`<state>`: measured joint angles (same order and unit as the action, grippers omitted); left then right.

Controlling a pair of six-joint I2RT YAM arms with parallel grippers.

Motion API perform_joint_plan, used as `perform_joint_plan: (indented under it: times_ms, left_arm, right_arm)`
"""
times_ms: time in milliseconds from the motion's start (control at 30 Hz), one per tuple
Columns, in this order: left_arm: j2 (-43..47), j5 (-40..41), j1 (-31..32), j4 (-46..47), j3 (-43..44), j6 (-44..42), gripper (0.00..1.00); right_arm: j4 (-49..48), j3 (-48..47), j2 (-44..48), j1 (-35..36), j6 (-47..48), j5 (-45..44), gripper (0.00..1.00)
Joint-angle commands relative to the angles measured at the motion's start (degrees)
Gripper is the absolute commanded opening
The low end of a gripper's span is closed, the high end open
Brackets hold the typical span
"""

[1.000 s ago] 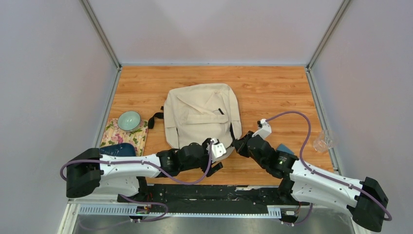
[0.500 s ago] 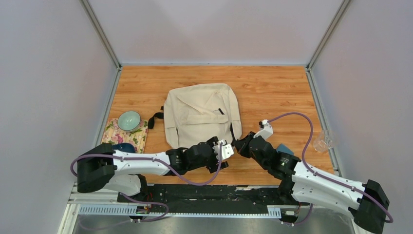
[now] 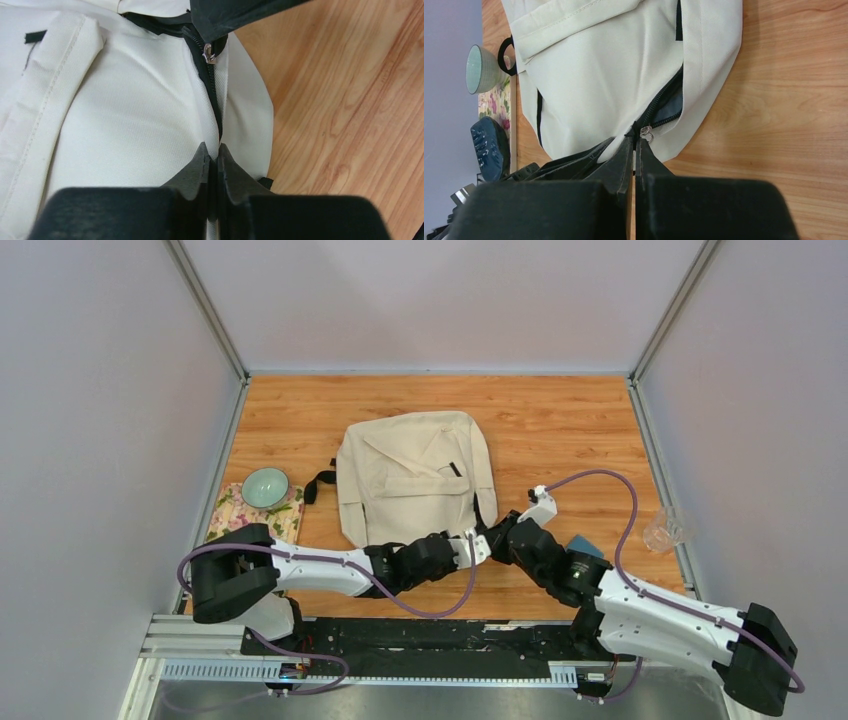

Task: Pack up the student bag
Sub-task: Zip the student bag at the center of the board.

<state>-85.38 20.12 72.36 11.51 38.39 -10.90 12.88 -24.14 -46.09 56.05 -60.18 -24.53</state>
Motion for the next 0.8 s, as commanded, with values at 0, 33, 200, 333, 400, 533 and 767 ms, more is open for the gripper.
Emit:
perform_joint_plan:
  times_ms: [0, 33, 200, 333, 400, 533, 767]
  left_arm:
    - [-0.67, 0.63, 0.15, -0.87, 1.52, 1.75, 0.00]
    - [-0.31, 0.19, 0.24, -0.87, 0.38, 2.02, 0.00]
    - [4.16, -4.19, 0.15, -2.01, -4.63, 5.96, 0.00]
    - [7.42, -8.51, 0.24, -3.07, -9.99, 9.66, 0.00]
    - [8.91, -10.96, 0.15, -3.42, -11.66, 12.02, 0.00]
    - [10.76, -12.74, 0.42, -3.51, -16.32, 14.93, 0.00]
    - [16.03, -11.42, 0.59, -3.95, -21.08, 18.98, 0.04]
  right_arm:
    - [-4.71, 0.24, -2.60, -0.24, -0.11, -2.62, 0.00]
    - [-5.23, -0.29, -3.39, -0.50, 0.76, -2.97, 0.00]
    - [-6.29, -4.41, -10.68, -4.97, 4.45, -1.58, 0.00]
    - [-8.49, -7.23, -15.69, -7.97, 7.62, 0.36, 0.00]
    - [-9.45, -8.37, -18.58, -9.20, 9.03, 1.59, 0.00]
    - [-10.51, -11.01, -22.90, -10.08, 10.35, 2.82, 0.00]
    - [-11.48, -12.16, -25.63, -10.61, 9.82, 7.21, 0.00]
